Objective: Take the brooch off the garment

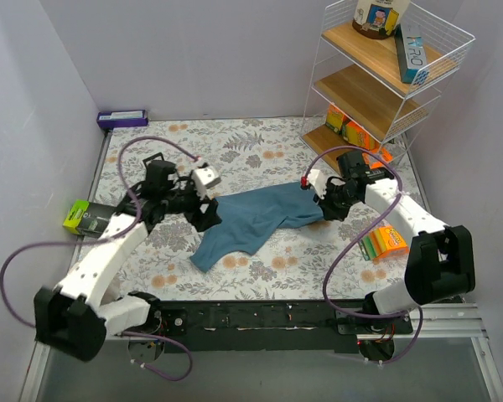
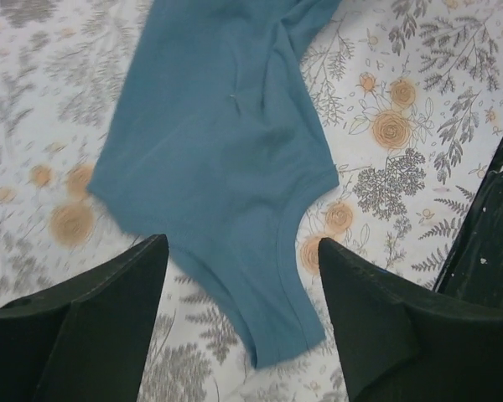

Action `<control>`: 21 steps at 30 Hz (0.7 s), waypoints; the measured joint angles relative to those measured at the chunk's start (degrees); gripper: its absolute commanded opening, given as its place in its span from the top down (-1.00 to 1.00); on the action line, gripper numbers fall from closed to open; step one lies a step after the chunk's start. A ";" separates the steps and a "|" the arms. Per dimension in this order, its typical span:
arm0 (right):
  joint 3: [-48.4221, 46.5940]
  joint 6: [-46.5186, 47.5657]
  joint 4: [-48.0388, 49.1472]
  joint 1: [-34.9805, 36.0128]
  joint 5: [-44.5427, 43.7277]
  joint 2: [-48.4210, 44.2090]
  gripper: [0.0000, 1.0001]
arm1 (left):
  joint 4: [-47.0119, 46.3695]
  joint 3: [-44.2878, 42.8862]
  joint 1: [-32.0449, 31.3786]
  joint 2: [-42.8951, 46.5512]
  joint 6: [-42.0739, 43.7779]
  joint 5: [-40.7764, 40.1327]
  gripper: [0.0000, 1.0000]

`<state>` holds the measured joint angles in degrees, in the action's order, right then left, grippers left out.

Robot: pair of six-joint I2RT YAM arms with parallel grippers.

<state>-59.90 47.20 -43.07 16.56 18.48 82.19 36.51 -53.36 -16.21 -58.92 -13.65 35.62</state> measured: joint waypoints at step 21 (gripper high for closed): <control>-13.03 -10.91 5.57 0.02 6.67 16.48 0.97 | -19.85 0.57 -22.51 -32.68 3.37 -2.91 0.17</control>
<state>-72.93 36.29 -37.50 16.58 25.15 98.67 16.67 -52.80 -38.72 -91.59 -10.28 32.71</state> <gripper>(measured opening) 0.026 0.444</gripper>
